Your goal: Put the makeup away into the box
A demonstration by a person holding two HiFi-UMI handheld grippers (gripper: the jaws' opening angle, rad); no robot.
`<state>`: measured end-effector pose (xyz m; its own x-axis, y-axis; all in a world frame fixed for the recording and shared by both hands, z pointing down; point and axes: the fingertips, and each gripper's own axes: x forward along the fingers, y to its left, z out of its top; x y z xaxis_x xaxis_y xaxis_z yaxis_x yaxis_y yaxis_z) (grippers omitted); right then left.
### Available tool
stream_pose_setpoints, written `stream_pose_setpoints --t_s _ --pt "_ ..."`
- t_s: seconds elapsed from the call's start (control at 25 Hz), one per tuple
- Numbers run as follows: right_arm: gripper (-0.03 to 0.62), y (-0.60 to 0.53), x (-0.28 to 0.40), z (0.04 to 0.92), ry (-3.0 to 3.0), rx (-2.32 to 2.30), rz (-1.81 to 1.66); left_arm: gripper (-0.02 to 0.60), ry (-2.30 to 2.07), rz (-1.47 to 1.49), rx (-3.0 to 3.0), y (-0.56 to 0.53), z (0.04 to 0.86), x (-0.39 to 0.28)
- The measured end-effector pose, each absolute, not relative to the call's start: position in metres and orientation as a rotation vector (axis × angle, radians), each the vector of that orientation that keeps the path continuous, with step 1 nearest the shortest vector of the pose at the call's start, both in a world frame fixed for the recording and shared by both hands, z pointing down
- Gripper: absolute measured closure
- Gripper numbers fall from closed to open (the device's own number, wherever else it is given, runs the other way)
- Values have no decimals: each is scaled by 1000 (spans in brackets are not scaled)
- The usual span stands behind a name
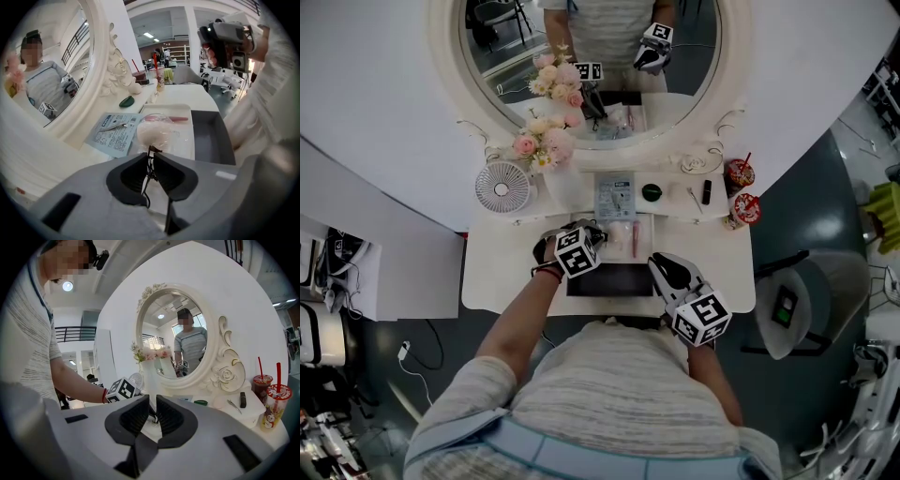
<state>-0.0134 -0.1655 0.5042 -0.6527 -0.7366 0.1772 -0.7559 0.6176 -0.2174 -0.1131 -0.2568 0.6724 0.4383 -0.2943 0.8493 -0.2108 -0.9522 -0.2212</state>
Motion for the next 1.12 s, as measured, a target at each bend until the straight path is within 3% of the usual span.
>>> stream_pose_setpoints --t_s 0.28,1.12 --pt "583 -168 -13 505 -2753 1279 418 552 464 -1526 -2620 -258 667 -114" --pt "583 -173 -29 500 -2795 1200 405 552 514 -1395 -2744 -201 629 -118"
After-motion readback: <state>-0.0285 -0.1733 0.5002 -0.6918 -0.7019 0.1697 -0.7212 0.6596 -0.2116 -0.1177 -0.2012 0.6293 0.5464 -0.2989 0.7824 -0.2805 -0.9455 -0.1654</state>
